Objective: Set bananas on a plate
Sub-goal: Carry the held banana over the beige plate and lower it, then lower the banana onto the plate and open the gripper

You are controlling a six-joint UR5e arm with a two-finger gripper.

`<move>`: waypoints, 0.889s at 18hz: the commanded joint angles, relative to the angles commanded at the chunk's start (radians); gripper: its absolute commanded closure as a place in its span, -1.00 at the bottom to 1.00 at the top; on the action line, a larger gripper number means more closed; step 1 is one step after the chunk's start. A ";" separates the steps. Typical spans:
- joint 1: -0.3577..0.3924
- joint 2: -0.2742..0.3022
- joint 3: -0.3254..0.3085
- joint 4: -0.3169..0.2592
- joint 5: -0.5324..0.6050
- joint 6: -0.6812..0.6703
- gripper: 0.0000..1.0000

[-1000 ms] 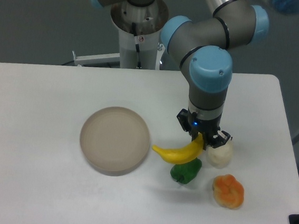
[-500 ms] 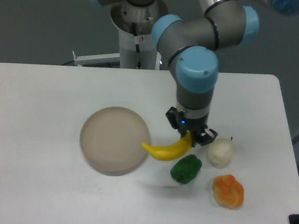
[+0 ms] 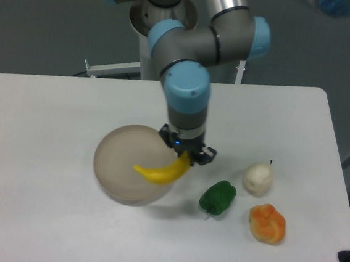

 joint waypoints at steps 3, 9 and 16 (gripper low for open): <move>-0.021 -0.009 -0.041 0.027 0.003 -0.035 0.41; -0.031 -0.014 -0.132 0.147 0.003 -0.037 0.41; -0.071 -0.043 -0.132 0.149 0.002 -0.130 0.41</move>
